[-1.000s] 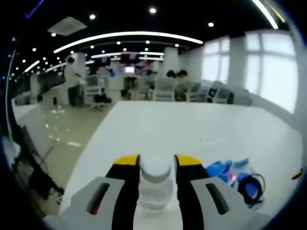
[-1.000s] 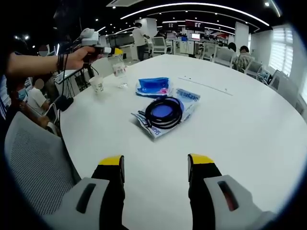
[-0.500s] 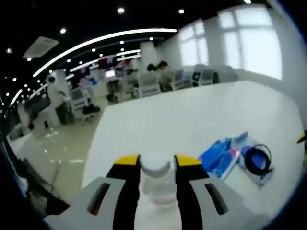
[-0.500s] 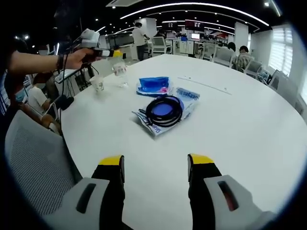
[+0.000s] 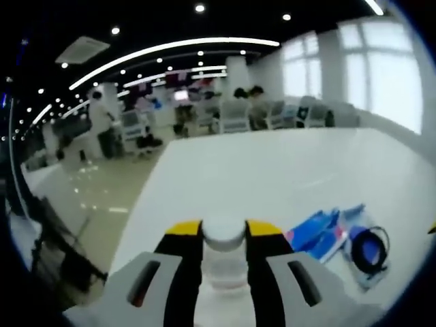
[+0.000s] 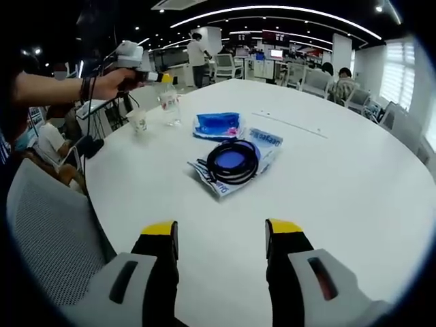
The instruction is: Arrange the tabletop items into an orderly group along one side of the table until the central work area is clear of visible clutter.
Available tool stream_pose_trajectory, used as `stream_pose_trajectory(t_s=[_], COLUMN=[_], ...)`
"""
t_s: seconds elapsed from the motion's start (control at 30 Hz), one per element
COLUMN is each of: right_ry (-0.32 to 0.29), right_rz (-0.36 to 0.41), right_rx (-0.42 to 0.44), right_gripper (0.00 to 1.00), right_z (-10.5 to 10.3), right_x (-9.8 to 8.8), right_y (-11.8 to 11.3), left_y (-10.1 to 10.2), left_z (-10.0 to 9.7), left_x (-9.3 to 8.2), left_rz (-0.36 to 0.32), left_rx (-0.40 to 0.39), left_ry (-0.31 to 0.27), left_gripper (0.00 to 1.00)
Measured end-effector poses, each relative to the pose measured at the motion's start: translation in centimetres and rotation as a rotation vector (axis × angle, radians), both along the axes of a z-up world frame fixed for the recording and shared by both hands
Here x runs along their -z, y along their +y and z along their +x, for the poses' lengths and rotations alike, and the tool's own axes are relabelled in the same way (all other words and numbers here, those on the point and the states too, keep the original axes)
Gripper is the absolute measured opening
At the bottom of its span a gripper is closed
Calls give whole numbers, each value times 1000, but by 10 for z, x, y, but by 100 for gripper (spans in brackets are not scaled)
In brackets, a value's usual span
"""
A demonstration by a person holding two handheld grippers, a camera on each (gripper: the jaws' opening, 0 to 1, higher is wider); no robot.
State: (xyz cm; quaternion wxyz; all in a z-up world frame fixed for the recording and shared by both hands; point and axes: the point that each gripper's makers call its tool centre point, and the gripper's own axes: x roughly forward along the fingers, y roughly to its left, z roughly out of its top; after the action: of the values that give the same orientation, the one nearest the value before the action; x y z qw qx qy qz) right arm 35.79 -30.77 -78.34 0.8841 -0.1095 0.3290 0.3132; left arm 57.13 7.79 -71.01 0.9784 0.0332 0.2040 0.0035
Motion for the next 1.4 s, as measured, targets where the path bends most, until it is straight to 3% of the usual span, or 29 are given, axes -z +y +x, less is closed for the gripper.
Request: stream_pose_trajectory(t_s=[0.13, 0.23, 0.27, 0.33, 0.47, 0.6, 0.8, 1.0, 1.07, 1.2, 1.4], right_ry=[0, 1, 2, 2, -1, -2, 3, 10, 10, 9, -1], right_rz=[6, 7, 8, 5, 11, 10, 8, 10, 14, 14, 25], right_rx=[15, 20, 20, 21, 34, 37, 30, 27, 29, 29, 41], right_gripper=[50, 51, 51, 50, 51, 51, 50, 50, 50, 49, 50], right_z=[-2, -4, -4, -4, -4, -3, -5, -7, -7, -7, -6], right_x=[0, 1, 2, 2, 0, 0, 3, 6, 5, 5, -1], right_y=[-5, -8, -8, -9, -13, -16, -13, -7, -6, -4, -8], left_y=[8, 6, 4, -5, 0, 1, -12, -6, -2, -3, -13], left_z=[-1, 2, 3, 4, -1, -5, -4, -3, -3, -3, 0], left_x=[1, 2, 2, -1, 5, 3, 2, 4, 5, 5, 5], left_rz=[-41, -29, -28, -90, -103, -52, -8, -14, -32, 26, 11], left_rx=[-92, -95, -85, -41, -5, 67, 195, 172, 115, 31, 67], left_ry=[-3, 2, 0, -29, -17, -22, -13, -9, -5, 13, 6], left_gripper=[20, 21, 21, 22, 32, 32, 24, 20, 20, 20, 21])
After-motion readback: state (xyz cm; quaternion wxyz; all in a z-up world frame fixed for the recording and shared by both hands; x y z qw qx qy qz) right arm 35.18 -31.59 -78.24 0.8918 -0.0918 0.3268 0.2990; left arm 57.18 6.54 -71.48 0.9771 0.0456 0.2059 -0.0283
